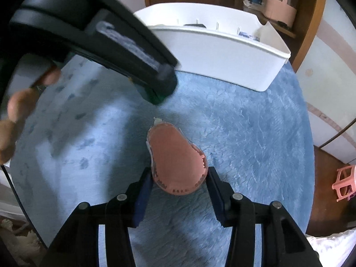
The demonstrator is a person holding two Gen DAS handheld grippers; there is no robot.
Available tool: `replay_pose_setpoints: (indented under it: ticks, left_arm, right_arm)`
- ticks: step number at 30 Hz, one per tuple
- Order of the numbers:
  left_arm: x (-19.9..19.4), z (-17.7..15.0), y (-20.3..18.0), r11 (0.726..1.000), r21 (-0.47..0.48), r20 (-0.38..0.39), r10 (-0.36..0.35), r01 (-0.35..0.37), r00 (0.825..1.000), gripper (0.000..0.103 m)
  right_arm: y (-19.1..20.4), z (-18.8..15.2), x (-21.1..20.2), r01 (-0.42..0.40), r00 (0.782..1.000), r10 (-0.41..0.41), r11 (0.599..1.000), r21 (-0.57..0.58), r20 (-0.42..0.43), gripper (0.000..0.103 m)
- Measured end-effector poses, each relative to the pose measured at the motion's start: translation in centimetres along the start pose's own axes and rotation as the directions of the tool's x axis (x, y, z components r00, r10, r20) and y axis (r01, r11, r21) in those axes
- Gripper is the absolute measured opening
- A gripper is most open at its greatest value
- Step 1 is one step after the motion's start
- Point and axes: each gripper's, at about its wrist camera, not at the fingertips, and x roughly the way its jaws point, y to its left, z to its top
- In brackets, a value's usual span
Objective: Organize rigid objects
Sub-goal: 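Grasp the green gold-lidded jar with the left tool while the right tool grasps the pink oval item, then carry the green jar and pink oval item into the tray and release both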
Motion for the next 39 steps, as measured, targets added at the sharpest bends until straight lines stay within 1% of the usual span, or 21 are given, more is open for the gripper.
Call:
replay_pose_setpoints:
  ticks: [1, 2, 5, 6, 10, 11, 15, 17, 20, 21, 24, 26, 28, 30, 33, 35, 36, 39]
  left_arm:
    - [-0.9, -0.2, 0.6, 1.0, -0.006, 0.013, 0.006, -0.006, 1.0, 0.046]
    - [-1.7, 0.4, 1.6, 1.0, -0.012, 0.025, 0.01, -0.01, 1.0, 0.046]
    - [-3.9, 0.6, 2.8, 0.999, -0.027, 0.056, 0.028, -0.027, 0.998, 0.046]
    - [-4.4, 1.1, 2.6, 0.999, -0.03, 0.065, 0.037, -0.035, 0.997, 0.046]
    - [-8.3, 1.4, 3.8, 0.997, -0.034, 0.112, 0.073, -0.069, 0.991, 0.046]
    - [-9.1, 1.6, 4.1, 0.996, -0.033, 0.124, 0.082, -0.079, 0.989, 0.046]
    - [-12.5, 2.9, 5.2, 0.993, -0.033, 0.179, 0.116, -0.112, 0.977, 0.046]
    - [-14.6, 4.1, 5.6, 0.991, -0.027, 0.217, 0.137, -0.135, 0.966, 0.046]
    - [-17.6, 6.3, 6.1, 0.986, -0.026, 0.267, 0.166, -0.166, 0.949, 0.046]
    - [-18.5, 6.9, 6.3, 0.985, -0.029, 0.282, 0.172, -0.171, 0.944, 0.046]
    - [-20.6, 8.6, 6.6, 0.983, -0.039, 0.324, 0.184, -0.181, 0.928, 0.046]
    - [-21.7, 9.8, 6.8, 0.981, -0.047, 0.345, 0.195, -0.19, 0.918, 0.046]
    - [-22.2, 11.0, 7.0, 0.979, -0.053, 0.357, 0.203, -0.197, 0.912, 0.046]
    - [-22.2, 11.8, 7.1, 0.978, -0.056, 0.36, 0.208, -0.201, 0.909, 0.046]
    - [-21.2, 13.8, 7.3, 0.976, -0.063, 0.35, 0.219, -0.211, 0.911, 0.046]
    - [-19.8, 14.9, 7.7, 0.976, -0.077, 0.331, 0.218, -0.204, 0.918, 0.046]
    - [-18.6, 15.8, 8.0, 0.976, -0.089, 0.311, 0.218, -0.2, 0.925, 0.046]
    - [-15.4, 17.6, 8.9, 0.974, -0.12, 0.257, 0.219, -0.194, 0.941, 0.046]
  right_arm:
    - [0.1, -0.2, -0.4, -0.004, 1.0, 0.004, 1.0, 0.005, 0.004, 0.049]
    - [0.3, -0.2, -0.8, -0.008, 1.0, 0.008, 1.0, 0.012, 0.008, 0.049]
    - [0.6, -0.1, -2.4, -0.014, 1.0, 0.013, 0.999, 0.044, 0.017, 0.049]
    - [0.6, 0.2, -3.2, -0.017, 1.0, 0.015, 0.998, 0.058, 0.023, 0.049]
    - [0.1, 2.1, -5.7, -0.016, 0.999, 0.012, 0.995, 0.101, 0.043, 0.049]
    - [0.6, 2.8, -6.5, -0.012, 0.999, 0.007, 0.994, 0.107, 0.048, 0.049]
    - [-0.2, 6.9, -10.1, 0.003, 0.997, -0.015, 0.99, 0.144, 0.081, 0.049]
    - [-0.6, 8.9, -12.1, 0.007, 0.994, -0.023, 0.988, 0.155, 0.104, 0.049]
    - [-1.4, 13.2, -16.3, 0.005, 0.986, -0.033, 0.986, 0.168, 0.161, 0.049]
    - [-1.7, 15.0, -18.1, 0.009, 0.982, -0.041, 0.985, 0.171, 0.185, 0.049]
    - [-2.3, 18.7, -21.7, 0.014, 0.968, -0.056, 0.986, 0.168, 0.247, 0.049]
    - [-2.7, 21.6, -24.2, 0.032, 0.955, -0.077, 0.987, 0.159, 0.288, 0.049]
    - [-3.2, 23.7, -25.5, 0.045, 0.947, -0.092, 0.987, 0.157, 0.307, 0.049]
    - [-3.8, 26.0, -26.1, 0.059, 0.942, -0.106, 0.986, 0.154, 0.317, 0.049]
    - [-4.5, 28.7, -25.4, 0.076, 0.947, -0.121, 0.985, 0.157, 0.299, 0.049]
    - [-5.2, 30.3, -23.7, 0.086, 0.952, -0.128, 0.984, 0.156, 0.278, 0.049]
    - [-5.7, 31.1, -22.3, 0.087, 0.959, -0.128, 0.983, 0.164, 0.255, 0.049]
    - [-6.9, 32.7, -18.3, 0.055, 0.979, -0.091, 0.979, 0.198, 0.181, 0.049]
